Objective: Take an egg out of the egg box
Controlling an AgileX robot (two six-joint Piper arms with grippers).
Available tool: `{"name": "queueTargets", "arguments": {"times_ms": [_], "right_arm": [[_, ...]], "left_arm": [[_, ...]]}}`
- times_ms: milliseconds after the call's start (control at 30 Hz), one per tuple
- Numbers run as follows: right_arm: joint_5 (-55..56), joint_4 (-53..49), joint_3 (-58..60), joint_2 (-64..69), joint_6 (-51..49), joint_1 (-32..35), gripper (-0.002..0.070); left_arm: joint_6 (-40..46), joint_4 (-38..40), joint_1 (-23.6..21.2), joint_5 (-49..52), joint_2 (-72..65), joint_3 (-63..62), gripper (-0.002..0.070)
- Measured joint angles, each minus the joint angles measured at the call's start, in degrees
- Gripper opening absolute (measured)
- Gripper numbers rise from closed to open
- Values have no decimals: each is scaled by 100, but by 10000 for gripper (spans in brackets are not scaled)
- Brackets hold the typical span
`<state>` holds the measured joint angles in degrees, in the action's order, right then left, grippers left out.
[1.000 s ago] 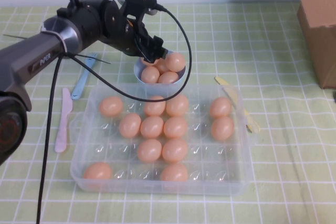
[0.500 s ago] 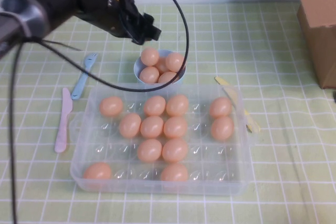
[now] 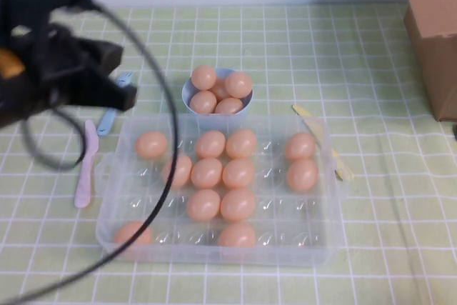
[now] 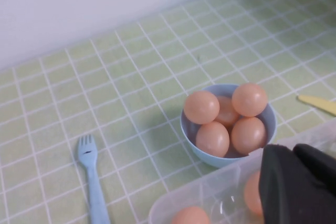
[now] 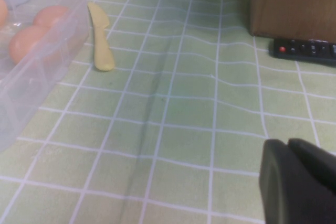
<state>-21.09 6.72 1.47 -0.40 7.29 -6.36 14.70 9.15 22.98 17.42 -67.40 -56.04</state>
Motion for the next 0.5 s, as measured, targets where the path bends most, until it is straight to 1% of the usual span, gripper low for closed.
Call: {"name": "queueTargets", "arguments": {"times_ms": [233, 500], "right_arm": [[0, 0, 0, 0, 0, 0, -17], [0, 0, 0, 0, 0, 0, -17]], "left_arm": [[-193, 183, 0, -360, 2103, 1576, -2], [-207, 135, 0, -348, 3980, 2649, -2]]}}
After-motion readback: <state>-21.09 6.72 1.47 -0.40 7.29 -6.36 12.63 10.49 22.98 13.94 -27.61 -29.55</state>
